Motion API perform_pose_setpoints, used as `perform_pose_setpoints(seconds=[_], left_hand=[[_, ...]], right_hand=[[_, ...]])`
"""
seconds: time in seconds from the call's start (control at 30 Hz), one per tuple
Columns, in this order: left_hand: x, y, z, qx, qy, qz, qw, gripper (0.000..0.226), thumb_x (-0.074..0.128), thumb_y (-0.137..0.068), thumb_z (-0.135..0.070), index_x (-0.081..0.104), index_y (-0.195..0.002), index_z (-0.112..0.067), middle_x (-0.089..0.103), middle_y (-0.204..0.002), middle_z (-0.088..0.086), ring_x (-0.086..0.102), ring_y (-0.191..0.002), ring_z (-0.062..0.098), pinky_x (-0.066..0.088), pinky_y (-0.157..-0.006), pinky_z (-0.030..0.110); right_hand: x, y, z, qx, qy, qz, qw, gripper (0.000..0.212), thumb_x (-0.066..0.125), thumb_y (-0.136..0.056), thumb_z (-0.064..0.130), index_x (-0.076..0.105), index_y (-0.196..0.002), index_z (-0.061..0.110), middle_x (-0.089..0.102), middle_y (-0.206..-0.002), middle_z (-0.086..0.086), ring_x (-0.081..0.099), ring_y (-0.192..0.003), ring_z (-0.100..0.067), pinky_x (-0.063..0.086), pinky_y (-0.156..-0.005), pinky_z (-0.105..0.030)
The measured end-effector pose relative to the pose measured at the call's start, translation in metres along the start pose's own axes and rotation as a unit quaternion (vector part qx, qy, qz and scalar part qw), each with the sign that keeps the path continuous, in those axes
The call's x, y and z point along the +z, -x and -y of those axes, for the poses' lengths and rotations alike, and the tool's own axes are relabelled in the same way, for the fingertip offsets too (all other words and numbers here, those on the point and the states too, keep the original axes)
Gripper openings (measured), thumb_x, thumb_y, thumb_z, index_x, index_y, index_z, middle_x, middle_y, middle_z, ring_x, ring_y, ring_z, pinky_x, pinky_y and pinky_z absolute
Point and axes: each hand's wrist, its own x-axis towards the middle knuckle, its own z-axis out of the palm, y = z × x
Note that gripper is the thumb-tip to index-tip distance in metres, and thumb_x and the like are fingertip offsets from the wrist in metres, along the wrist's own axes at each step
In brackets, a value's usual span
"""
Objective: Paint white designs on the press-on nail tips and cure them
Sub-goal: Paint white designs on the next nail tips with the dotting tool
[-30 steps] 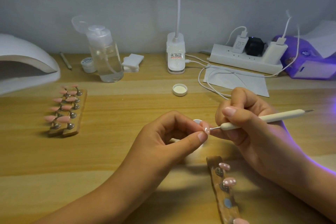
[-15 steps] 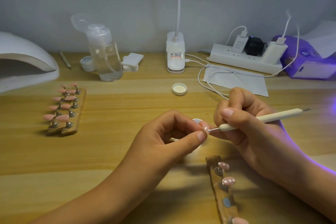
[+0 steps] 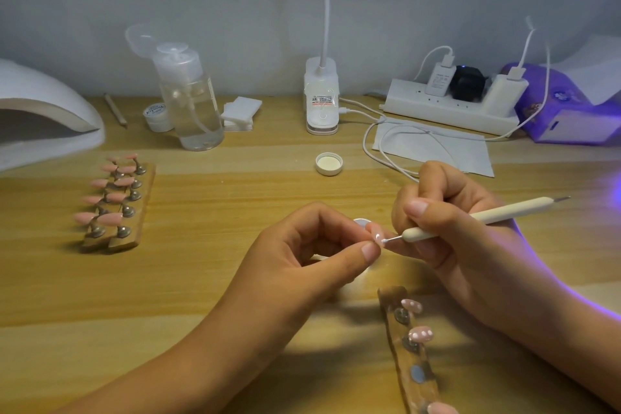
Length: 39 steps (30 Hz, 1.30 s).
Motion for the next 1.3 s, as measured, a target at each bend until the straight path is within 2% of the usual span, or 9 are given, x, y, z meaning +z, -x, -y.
perform_pose_setpoints(seconds=[0.1,0.23,0.37,0.67,0.8,0.97,1.17,1.3], left_hand=[[0.0002,0.0000,-0.0004,-0.001,0.003,0.000,1.000,0.009,0.073,-0.074,-0.019,0.070,-0.073,-0.028,0.071,-0.075,-0.012,0.060,-0.065,-0.002,0.045,-0.062,0.011],[0.0003,0.0003,-0.0005,-0.002,0.000,0.000,1.000,0.008,0.072,-0.074,-0.020,0.070,-0.073,-0.028,0.072,-0.077,-0.012,0.060,-0.066,-0.001,0.046,-0.063,0.011],[0.0000,0.0002,-0.0002,-0.003,0.001,-0.002,1.000,0.008,0.072,-0.073,-0.020,0.070,-0.073,-0.027,0.071,-0.077,-0.011,0.060,-0.066,-0.001,0.046,-0.062,0.011],[0.0005,0.0003,0.0001,0.000,-0.001,0.000,1.000,0.009,0.072,-0.074,-0.019,0.070,-0.072,-0.028,0.071,-0.076,-0.012,0.058,-0.065,0.000,0.046,-0.061,0.012],[-0.0001,0.0000,0.0008,0.002,0.000,0.004,1.000,0.009,0.072,-0.074,-0.019,0.070,-0.073,-0.028,0.071,-0.075,-0.013,0.058,-0.064,0.000,0.046,-0.061,0.011],[-0.0012,0.0004,0.0027,0.008,0.005,0.010,1.000,0.007,0.074,-0.069,-0.031,0.070,-0.074,-0.028,0.071,-0.076,-0.012,0.058,-0.065,0.000,0.046,-0.062,0.012],[-0.0025,0.0002,0.0044,0.009,-0.005,0.013,1.000,0.010,0.073,-0.070,-0.033,0.070,-0.076,-0.026,0.072,-0.080,-0.011,0.061,-0.070,0.000,0.046,-0.065,0.012],[-0.0020,0.0004,0.0054,0.008,-0.009,0.015,1.000,0.011,0.073,-0.070,-0.034,0.070,-0.077,-0.026,0.072,-0.082,-0.010,0.062,-0.074,0.001,0.046,-0.067,0.012]], right_hand=[[0.0002,0.0005,0.0000,-0.002,-0.001,0.000,1.000,0.020,0.064,-0.073,0.018,0.052,-0.058,0.023,0.051,-0.056,0.004,0.050,-0.052,-0.006,0.054,-0.065,-0.025],[0.0012,0.0002,0.0005,-0.002,0.000,0.001,1.000,0.019,0.065,-0.072,0.018,0.053,-0.058,0.022,0.049,-0.055,0.003,0.047,-0.051,-0.007,0.051,-0.060,-0.020],[0.0007,0.0003,0.0003,0.002,-0.001,0.003,1.000,0.019,0.064,-0.072,0.018,0.053,-0.058,0.024,0.050,-0.055,0.003,0.049,-0.052,-0.007,0.054,-0.064,-0.024],[-0.0006,0.0008,0.0000,0.002,-0.004,0.006,1.000,0.019,0.064,-0.073,0.018,0.052,-0.059,0.022,0.051,-0.055,0.004,0.049,-0.052,-0.007,0.053,-0.063,-0.024],[0.0001,0.0003,0.0004,0.003,-0.016,0.003,1.000,0.019,0.064,-0.072,0.016,0.051,-0.059,0.021,0.049,-0.054,0.002,0.046,-0.051,-0.007,0.051,-0.060,-0.020],[0.0008,-0.0004,-0.0001,0.007,-0.016,-0.008,1.000,0.019,0.065,-0.070,0.016,0.051,-0.058,0.020,0.048,-0.054,0.002,0.045,-0.050,-0.008,0.053,-0.060,-0.021],[-0.0003,-0.0002,0.0016,0.017,-0.015,-0.017,1.000,0.022,0.065,-0.073,0.022,0.050,-0.058,0.021,0.047,-0.053,0.002,0.047,-0.050,-0.007,0.055,-0.062,-0.025],[0.0008,-0.0002,0.0024,0.015,-0.008,-0.013,1.000,0.023,0.066,-0.074,0.023,0.049,-0.058,0.022,0.047,-0.052,0.003,0.047,-0.050,-0.006,0.054,-0.059,-0.022]])
